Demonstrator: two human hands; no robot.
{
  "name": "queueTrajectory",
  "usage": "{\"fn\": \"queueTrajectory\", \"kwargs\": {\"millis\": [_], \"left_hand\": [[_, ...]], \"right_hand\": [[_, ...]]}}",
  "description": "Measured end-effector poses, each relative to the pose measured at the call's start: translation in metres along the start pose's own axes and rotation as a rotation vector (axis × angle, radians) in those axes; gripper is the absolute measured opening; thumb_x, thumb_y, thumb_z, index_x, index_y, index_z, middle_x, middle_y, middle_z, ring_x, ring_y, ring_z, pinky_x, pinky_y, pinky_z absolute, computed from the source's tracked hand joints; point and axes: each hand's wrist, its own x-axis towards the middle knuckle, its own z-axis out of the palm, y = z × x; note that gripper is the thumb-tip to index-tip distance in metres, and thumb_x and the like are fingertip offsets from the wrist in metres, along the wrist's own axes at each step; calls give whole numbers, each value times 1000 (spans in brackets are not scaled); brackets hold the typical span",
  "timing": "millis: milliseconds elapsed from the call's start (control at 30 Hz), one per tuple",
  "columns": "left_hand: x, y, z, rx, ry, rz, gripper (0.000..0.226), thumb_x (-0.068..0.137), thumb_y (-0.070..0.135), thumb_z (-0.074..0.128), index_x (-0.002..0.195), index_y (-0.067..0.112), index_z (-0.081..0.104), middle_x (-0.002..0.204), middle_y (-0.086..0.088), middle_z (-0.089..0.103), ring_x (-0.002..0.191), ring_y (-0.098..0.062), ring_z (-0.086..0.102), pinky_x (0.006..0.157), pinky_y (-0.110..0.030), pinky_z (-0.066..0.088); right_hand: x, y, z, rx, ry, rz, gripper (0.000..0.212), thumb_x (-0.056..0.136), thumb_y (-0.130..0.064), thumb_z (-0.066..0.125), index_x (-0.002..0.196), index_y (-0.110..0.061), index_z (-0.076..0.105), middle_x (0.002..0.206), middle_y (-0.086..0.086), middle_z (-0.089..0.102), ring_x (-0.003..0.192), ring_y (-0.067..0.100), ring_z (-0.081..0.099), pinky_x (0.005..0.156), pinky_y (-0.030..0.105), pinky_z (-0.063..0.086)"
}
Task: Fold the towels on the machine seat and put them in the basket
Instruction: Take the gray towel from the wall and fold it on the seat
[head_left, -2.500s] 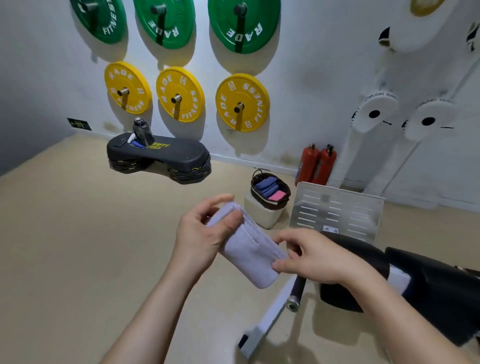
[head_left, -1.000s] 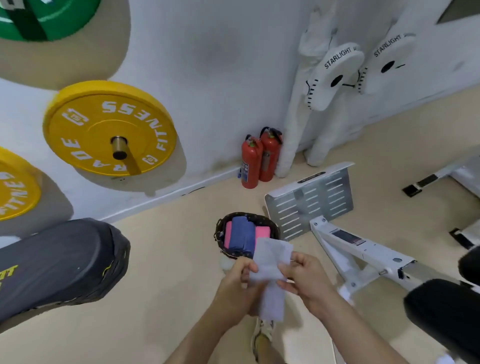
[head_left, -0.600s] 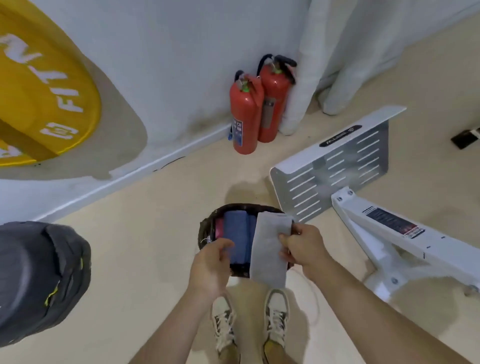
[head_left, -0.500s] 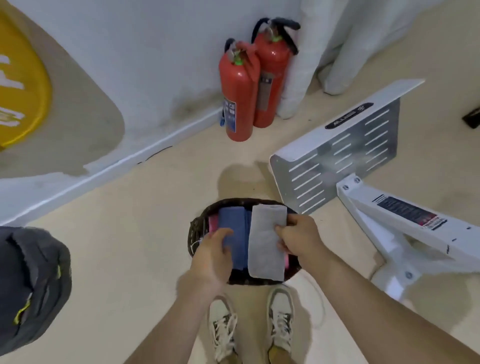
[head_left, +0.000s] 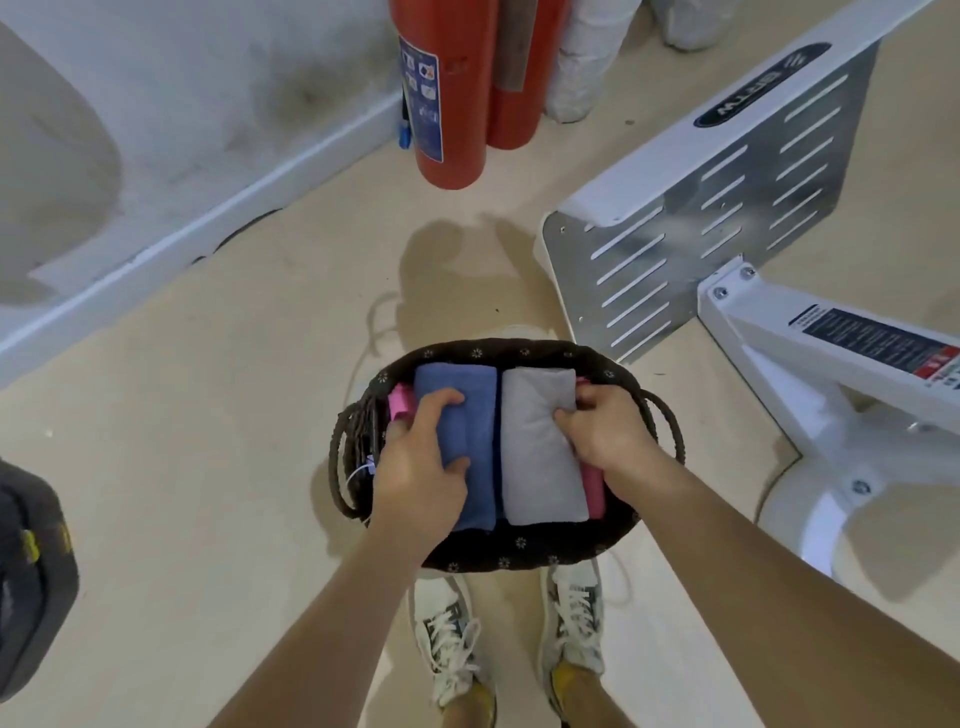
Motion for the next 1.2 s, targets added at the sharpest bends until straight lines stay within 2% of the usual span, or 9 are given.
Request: {"fn": "queueTrajectory", "kwargs": {"millis": [167,267,367,433,533,633,867,1067,1200], "left_hand": [[-5,-10,8,201,93,96,62,76,10,71,129,27,44,108,-11,44,90,-31,52,82,-42,49],[-7,-7,16,484,218,259,69,60,7,77,124,19,53,113,-18,51,90,-34,49,68,-41,52],[-8,-6,19,577,162,292,84,52,7,81,130,18,53,98,-10,53,78,-26,50,48,-29,47],[-6,-5,17,635,115,292,88,55,15,82,136,15,48,99,-11,54,75,-26,51,49,-29,47],[-2,-3,8,693,-47,346,95,75,29,69,151,14,13,125,-12,39,96,-25,45,82,-29,44],[4,-4,6,682,-171,309,107,79,32,67,150,17,-11,136,-9,21,115,-26,33,99,-30,37],[28,5,15,680,-219,176,114,76,23,71,149,22,-16,137,-11,21,120,-29,33,95,-36,45],[-8,3,8,744,-112,268,111,78,34,72,151,18,-10,139,-6,21,118,-22,32,98,-26,40],[-3,1,13,777,-106,245,111,76,36,72,151,18,-8,142,-7,22,120,-24,31,97,-29,41]], "right_hand": [[-4,3,7,-259,129,-154,19,90,-12,54,105,-17,65,104,6,67,98,25,62,87,34,50],[-22,3,16,-460,350,-398,43,88,-9,51,130,-20,50,120,6,47,94,18,46,78,31,42],[-42,9,25,-708,337,-598,44,86,-10,56,129,-16,51,117,9,48,95,22,50,72,32,49],[-49,15,29,-896,208,-582,59,88,-23,61,142,-15,38,131,10,43,110,25,49,76,32,55],[-44,20,34,-945,54,-494,79,89,-33,60,151,-21,12,145,7,23,125,26,34,86,30,51],[-34,22,39,-959,44,-509,83,89,-27,61,152,-22,7,146,5,18,128,26,30,87,30,53],[-33,21,26,-923,-59,-566,86,89,-34,61,152,-19,5,150,3,15,131,23,28,103,31,42],[-57,15,5,-1073,-97,-532,96,81,-17,66,151,-19,0,153,0,9,131,22,26,82,28,53],[-52,14,13,-1059,-92,-530,103,75,-21,70,151,-17,0,153,3,11,131,24,26,96,33,46]]}}
